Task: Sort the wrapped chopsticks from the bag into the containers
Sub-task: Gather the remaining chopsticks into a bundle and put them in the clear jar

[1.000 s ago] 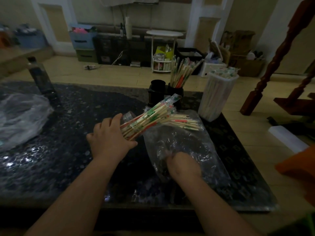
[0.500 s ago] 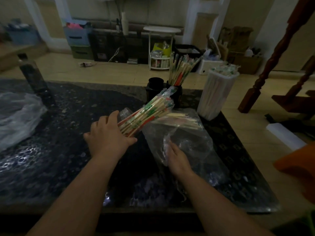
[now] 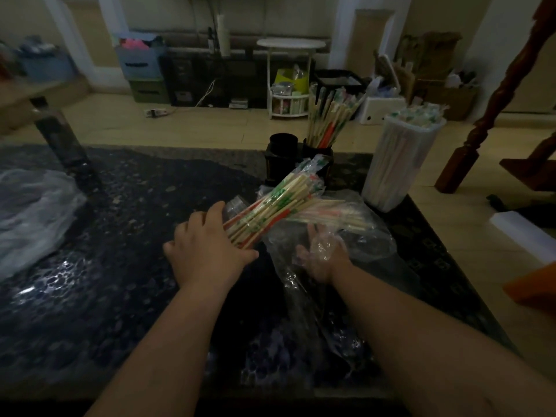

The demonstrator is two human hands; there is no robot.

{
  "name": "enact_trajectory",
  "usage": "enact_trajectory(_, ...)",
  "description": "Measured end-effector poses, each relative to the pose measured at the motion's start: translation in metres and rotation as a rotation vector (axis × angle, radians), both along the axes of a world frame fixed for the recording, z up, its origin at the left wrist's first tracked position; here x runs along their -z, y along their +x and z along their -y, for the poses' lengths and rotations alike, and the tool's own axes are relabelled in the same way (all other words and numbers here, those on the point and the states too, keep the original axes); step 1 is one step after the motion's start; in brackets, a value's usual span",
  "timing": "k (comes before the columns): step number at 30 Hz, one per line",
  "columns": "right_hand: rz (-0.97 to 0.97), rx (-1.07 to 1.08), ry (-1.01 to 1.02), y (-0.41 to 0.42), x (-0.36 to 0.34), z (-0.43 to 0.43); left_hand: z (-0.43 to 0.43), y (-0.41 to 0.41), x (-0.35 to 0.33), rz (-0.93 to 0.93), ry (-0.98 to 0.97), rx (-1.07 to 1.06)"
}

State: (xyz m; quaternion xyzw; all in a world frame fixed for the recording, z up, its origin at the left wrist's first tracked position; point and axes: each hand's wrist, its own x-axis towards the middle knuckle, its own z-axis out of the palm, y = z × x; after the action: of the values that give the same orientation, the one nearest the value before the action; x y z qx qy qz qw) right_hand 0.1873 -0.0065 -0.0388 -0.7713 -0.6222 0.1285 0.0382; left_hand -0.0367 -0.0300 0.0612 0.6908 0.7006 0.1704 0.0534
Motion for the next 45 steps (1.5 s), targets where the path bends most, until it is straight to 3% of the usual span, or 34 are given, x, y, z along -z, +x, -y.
enact_trajectory(13,0.218,0.05,0.082,0.017,0.009,-0.043,-0.009,-0.001,0.006,0.009,-0.008,-0.024)
enact_trajectory(17,0.289,0.062,-0.041,0.022,0.023,-0.052,-0.01,-0.003,0.007,-0.007,-0.003,-0.029)
enact_trajectory(24,0.25,0.02,0.125,0.02,0.008,-0.046,-0.01,-0.001,0.007,-0.018,-0.01,-0.024)
enact_trajectory(28,0.049,0.064,0.166,0.021,0.013,-0.045,-0.009,0.0,0.005,-0.002,-0.01,-0.017)
enact_trajectory(32,0.195,-0.008,0.074,0.012,-0.001,-0.032,-0.008,0.0,0.003,-0.01,-0.018,-0.007)
enact_trajectory(38,0.079,0.026,0.115,-0.001,0.002,-0.011,-0.004,-0.002,0.0,-0.009,-0.008,-0.002)
enact_trajectory(45,0.225,-0.026,0.026,-0.011,0.004,0.021,0.005,-0.006,-0.007,-0.007,-0.018,0.024)
